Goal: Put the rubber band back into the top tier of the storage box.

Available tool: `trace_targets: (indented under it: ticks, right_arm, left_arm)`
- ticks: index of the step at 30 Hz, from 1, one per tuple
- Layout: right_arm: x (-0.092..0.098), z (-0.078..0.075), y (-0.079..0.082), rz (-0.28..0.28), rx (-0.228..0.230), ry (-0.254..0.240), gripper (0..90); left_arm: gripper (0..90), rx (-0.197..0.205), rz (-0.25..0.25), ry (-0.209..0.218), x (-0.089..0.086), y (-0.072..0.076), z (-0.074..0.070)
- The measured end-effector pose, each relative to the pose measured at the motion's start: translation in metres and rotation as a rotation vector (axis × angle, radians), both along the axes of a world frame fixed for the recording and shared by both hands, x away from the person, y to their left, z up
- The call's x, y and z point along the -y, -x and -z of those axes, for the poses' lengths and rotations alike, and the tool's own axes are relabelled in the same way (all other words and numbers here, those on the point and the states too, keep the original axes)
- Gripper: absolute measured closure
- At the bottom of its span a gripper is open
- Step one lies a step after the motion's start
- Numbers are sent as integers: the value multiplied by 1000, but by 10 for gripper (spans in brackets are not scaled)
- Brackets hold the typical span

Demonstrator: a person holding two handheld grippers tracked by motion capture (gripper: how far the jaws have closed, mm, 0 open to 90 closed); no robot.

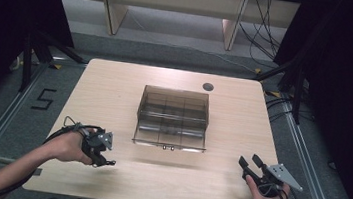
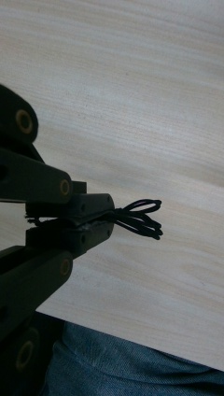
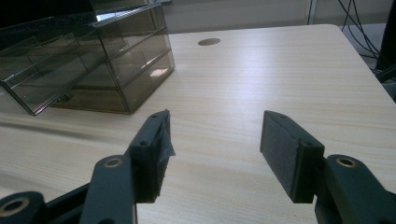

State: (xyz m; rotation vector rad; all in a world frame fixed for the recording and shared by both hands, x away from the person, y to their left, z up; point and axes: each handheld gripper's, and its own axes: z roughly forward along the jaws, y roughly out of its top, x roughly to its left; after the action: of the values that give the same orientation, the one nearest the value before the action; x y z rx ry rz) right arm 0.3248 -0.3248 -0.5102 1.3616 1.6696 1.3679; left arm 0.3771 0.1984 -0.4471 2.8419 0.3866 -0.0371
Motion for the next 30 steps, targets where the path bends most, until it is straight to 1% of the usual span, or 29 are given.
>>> trace_targets:
  ticks: [4, 8, 9, 12, 13, 14, 15, 17, 18, 19, 21, 23, 24, 25, 26, 27, 28, 30]
  right_arm:
    - [0, 0, 0, -9, -6, -11, 441]
    - [0, 0, 0, -6, -9, -5, 441]
    - [0, 1, -1, -5, -2, 5, 441]
    - [0, 1, -1, -1, 3, 5, 441]
    - [0, 1, -1, 0, -3, 11, 441]
    - [0, 0, 0, 3, -11, 5, 441]
    - [0, 0, 0, 2, -5, 16, 441]
    - [-1, 1, 0, -3, -9, -4, 441]
    - [0, 1, -1, -4, -7, 6, 441]
    - [0, 0, 0, -7, -10, -5, 441]
    - [0, 0, 0, -7, -10, -6, 441]
    - [0, 1, -1, -3, -7, 6, 441]
    - [0, 0, 0, -6, -14, -3, 441]
    - [-1, 0, 0, -7, -13, -4, 441]
    - [-1, 0, 0, 4, -15, 3, 441]
    - [-1, 0, 0, 4, -19, -6, 441]
    - [0, 1, -1, 1, -8, 9, 441]
    - [0, 1, -1, 1, -6, 9, 441]
  left_arm:
    - [862, 1, -2, 1, 1, -2, -3]
    - [862, 7, -2, -1, 1, -3, -7]
    - [862, 9, -1, 0, 1, -4, -7]
    - [862, 11, -1, 1, 1, -5, -10]
    - [862, 11, -2, -1, 1, -6, -11]
    - [862, 13, -3, 1, 1, -6, -12]
    - [862, 13, -3, 1, 2, -7, -14]
    - [862, 15, -1, 0, 2, -8, -15]
    - [862, 16, -3, 0, 2, -8, -16]
    - [862, 16, -2, 0, 3, -8, -17]
    - [862, 17, 0, 0, 3, -9, -18]
    - [862, 17, 3, 0, 3, -10, -19]
    - [862, 19, 4, 1, 3, -10, -20]
    - [862, 19, 4, 2, 3, -11, -21]
    - [862, 19, 1, 0, 3, -11, -22]
    - [862, 22, 2, 1, 4, -12, -23]
    - [862, 21, 1, -1, 4, -12, -24]
    - [862, 25, 1, 1, 4, -13, -25]
